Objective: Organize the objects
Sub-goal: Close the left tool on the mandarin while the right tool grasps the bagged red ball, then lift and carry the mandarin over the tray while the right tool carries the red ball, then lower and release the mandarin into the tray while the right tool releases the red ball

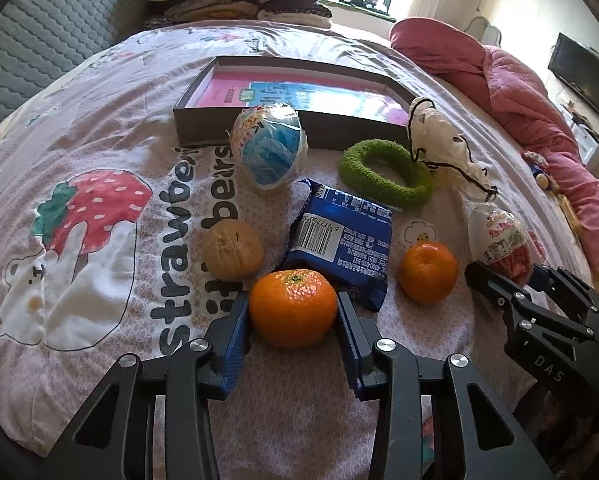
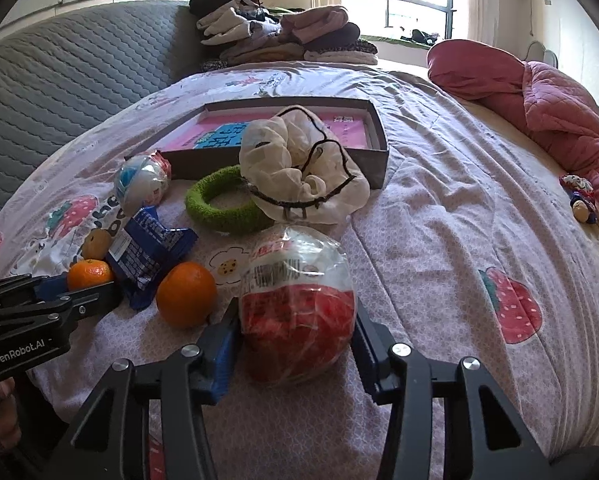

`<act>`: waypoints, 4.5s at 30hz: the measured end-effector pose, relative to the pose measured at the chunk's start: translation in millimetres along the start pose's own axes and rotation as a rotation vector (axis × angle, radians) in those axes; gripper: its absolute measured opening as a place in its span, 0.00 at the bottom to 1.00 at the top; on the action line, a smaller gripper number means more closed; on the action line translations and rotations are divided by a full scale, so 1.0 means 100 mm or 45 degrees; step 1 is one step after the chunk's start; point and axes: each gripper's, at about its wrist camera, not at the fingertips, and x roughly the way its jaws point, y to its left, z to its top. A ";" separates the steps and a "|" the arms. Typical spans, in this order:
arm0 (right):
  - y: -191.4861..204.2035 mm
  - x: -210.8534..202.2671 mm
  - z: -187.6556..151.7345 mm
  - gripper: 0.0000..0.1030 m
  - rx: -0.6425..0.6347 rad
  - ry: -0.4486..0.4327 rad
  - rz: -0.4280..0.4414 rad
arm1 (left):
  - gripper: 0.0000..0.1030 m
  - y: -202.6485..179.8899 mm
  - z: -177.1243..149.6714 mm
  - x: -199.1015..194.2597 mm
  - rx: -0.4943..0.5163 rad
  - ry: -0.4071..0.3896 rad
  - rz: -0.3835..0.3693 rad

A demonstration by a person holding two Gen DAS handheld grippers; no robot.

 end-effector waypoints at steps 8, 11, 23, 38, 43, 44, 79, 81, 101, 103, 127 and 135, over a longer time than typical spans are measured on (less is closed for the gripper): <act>-0.02 -0.18 0.01 0.49 0.033 -0.061 0.050 | 0.40 -0.01 -0.03 -0.12 0.009 -0.018 -0.025; 0.00 -0.24 0.03 0.49 0.024 -0.093 0.057 | 0.40 -0.01 -0.03 -0.18 0.012 -0.032 -0.032; 0.12 -0.40 0.16 0.49 -0.012 -0.174 0.082 | 0.40 -0.03 0.07 -0.44 0.025 -0.130 -0.024; 0.04 -0.42 0.59 0.49 -0.005 -0.265 0.067 | 0.40 0.06 0.57 -0.45 0.024 -0.225 0.026; 0.01 -0.34 0.77 0.49 -0.002 -0.269 0.063 | 0.40 0.11 0.77 -0.38 0.023 -0.245 0.037; 0.01 -0.32 0.81 0.49 -0.003 -0.270 0.061 | 0.40 0.12 0.81 -0.37 0.024 -0.246 0.037; -0.25 0.64 1.65 0.49 -0.036 -0.156 -0.026 | 0.41 0.52 1.90 0.67 0.029 -0.186 0.106; -0.26 0.71 1.66 0.49 -0.043 -0.139 -0.031 | 0.41 0.54 1.92 0.77 0.018 -0.160 0.095; -0.45 1.32 1.57 0.49 0.012 0.109 -0.046 | 0.41 0.53 1.87 1.20 0.063 -0.025 0.101; -0.42 1.33 1.55 0.49 -0.001 0.112 -0.053 | 0.41 0.51 1.86 1.20 0.078 -0.027 0.110; -0.41 1.26 1.59 0.53 0.013 0.091 -0.039 | 0.50 0.53 1.88 1.09 0.075 -0.040 0.116; -0.39 1.12 1.64 0.56 -0.010 0.027 -0.073 | 0.58 0.51 1.91 0.96 0.064 -0.089 0.091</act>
